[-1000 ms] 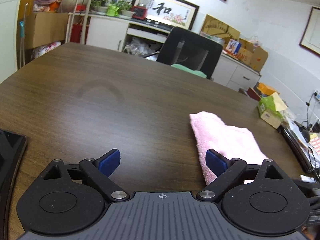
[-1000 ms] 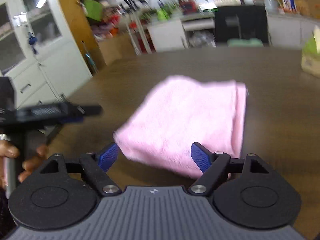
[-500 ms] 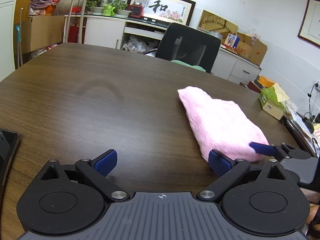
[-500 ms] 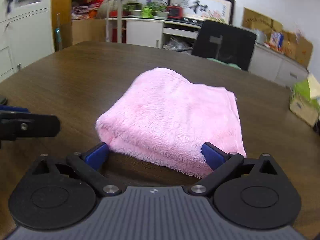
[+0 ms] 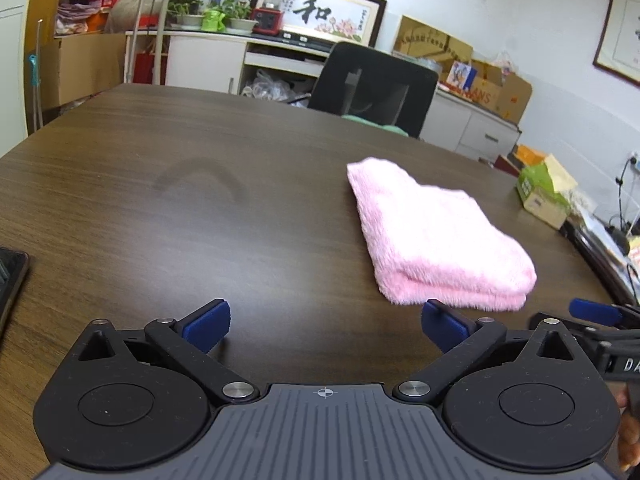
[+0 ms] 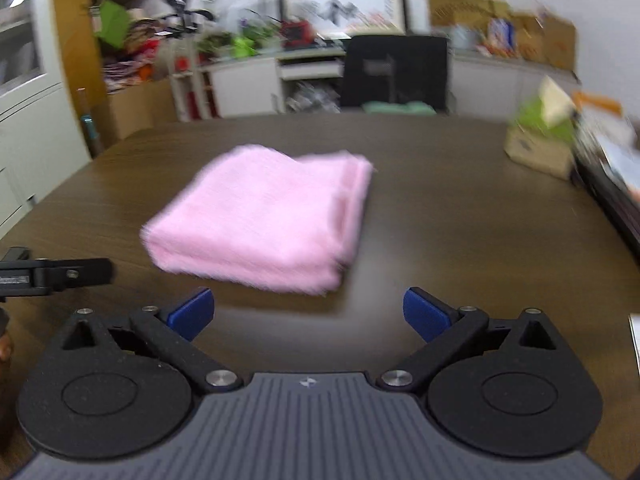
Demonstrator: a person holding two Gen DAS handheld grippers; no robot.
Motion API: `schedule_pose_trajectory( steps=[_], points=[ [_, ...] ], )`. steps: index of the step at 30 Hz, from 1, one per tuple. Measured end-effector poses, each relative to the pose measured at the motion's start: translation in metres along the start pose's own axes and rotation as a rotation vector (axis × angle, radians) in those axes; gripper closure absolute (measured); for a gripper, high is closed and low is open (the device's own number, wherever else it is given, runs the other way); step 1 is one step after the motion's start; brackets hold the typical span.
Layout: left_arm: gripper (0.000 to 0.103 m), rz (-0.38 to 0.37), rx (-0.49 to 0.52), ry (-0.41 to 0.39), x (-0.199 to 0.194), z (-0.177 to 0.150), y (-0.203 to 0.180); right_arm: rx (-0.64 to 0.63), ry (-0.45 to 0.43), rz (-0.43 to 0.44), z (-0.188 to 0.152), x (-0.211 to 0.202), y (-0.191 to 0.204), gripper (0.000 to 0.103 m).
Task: Fold towel
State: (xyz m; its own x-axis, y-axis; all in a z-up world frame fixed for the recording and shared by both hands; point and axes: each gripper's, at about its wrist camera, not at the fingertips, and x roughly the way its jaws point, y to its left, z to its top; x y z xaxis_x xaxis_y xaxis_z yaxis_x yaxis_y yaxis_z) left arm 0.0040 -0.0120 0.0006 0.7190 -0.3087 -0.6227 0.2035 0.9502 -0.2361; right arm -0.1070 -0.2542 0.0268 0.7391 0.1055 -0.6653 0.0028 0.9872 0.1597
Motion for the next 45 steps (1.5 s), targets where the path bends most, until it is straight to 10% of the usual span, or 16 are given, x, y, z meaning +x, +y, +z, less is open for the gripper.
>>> schedule_pose_trajectory(
  steps=[45],
  points=[
    [0.000, 0.247, 0.112, -0.001, 0.002, -0.022, -0.043, -0.090, 0.004, -0.119, -0.023, -0.001, -0.007, 0.000]
  ],
)
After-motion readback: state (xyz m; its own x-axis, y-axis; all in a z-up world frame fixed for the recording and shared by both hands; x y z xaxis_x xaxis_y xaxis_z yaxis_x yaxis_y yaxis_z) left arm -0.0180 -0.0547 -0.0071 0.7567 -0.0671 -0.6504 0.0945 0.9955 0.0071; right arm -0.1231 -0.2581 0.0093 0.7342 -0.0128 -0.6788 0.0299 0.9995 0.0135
